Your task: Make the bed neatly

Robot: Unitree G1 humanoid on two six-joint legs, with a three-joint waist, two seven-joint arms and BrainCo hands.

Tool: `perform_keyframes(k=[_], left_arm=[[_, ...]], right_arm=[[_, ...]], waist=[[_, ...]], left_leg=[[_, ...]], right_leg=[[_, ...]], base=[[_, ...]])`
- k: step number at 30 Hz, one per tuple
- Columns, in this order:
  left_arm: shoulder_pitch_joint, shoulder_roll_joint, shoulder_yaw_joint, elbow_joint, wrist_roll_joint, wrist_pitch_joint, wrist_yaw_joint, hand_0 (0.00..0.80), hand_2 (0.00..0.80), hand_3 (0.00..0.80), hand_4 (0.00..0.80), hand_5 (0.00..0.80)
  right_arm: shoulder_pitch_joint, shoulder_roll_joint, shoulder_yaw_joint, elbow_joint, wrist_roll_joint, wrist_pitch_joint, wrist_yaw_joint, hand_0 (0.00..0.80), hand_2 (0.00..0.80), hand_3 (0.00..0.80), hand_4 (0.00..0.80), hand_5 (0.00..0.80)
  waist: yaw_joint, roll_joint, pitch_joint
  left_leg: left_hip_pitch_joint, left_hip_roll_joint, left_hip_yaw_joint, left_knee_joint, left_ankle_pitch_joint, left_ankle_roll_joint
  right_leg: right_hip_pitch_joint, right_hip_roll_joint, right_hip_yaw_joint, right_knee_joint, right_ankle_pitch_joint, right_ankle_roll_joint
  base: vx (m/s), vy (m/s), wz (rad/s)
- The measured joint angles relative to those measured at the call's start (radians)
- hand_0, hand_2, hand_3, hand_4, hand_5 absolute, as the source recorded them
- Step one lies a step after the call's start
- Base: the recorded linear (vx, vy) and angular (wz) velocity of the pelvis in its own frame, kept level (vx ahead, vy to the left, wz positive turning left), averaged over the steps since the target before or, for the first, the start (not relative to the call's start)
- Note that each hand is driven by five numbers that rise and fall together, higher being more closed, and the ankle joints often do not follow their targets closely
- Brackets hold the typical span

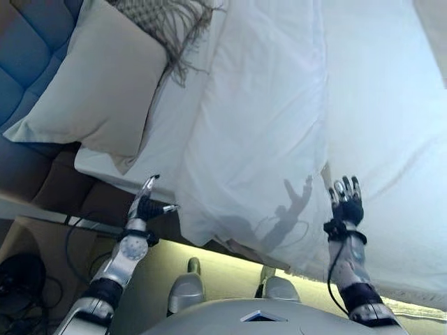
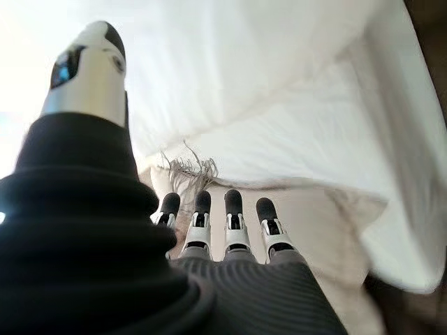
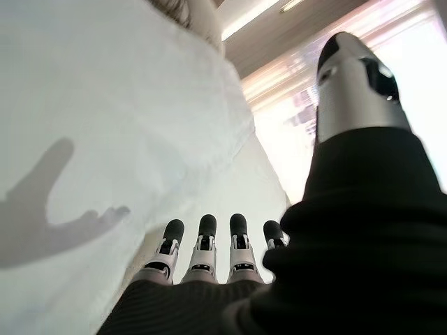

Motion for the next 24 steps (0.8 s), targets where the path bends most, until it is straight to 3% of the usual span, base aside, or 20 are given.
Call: perform_keyframes(k=[6, 11, 24], left_arm=[[0.005, -0.016, 0.007, -0.022, -0.248, -0.010, -0.161, 0.000, 0.000, 0.000, 0.000, 0.000], [0.011, -0.047, 0.090, -0.046, -0.456, -0.007, -0.297, 0.000, 0.000, 0.000, 0.000, 0.000], [0.046, -0.054, 0.115, -0.085, -0.512, 0.020, -0.350, 0.000, 0.000, 0.000, 0.000, 0.000]], right_arm=[[-0.019, 0.005, 0.018, 0.048, -0.032, 0.056, -0.002, 0.000, 0.000, 0.000, 0.000, 0.000], [-0.027, 0.041, 0.017, 0.052, -0.009, 0.063, 0.000, 0.000, 0.000, 0.000, 0.000, 0.000], [0.009, 0.051, 0.009, 0.048, 0.025, 0.093, 0.007, 0.000, 0.000, 0.000, 0.000, 0.000]], waist=[[0.005, -0.027, -0.022], [0.030, -0.025, -0.032], [0.029, -0.019, -0.078]], left_leg=[[0.049, 0.000, 0.008, -0.052, 0.023, -0.004], [0.073, 0.001, 0.008, -0.070, 0.033, -0.006], [0.077, 0.000, 0.008, -0.071, 0.033, -0.006]], right_leg=[[0.038, 0.010, -0.002, -0.033, 0.015, 0.001], [0.054, 0.014, -0.003, -0.034, 0.015, 0.000], [0.060, 0.014, -0.001, -0.033, 0.014, 0.000]], base=[[0.019, 0.066, -0.01], [0.022, 0.044, 0.01], [0.008, 0.027, 0.00]])
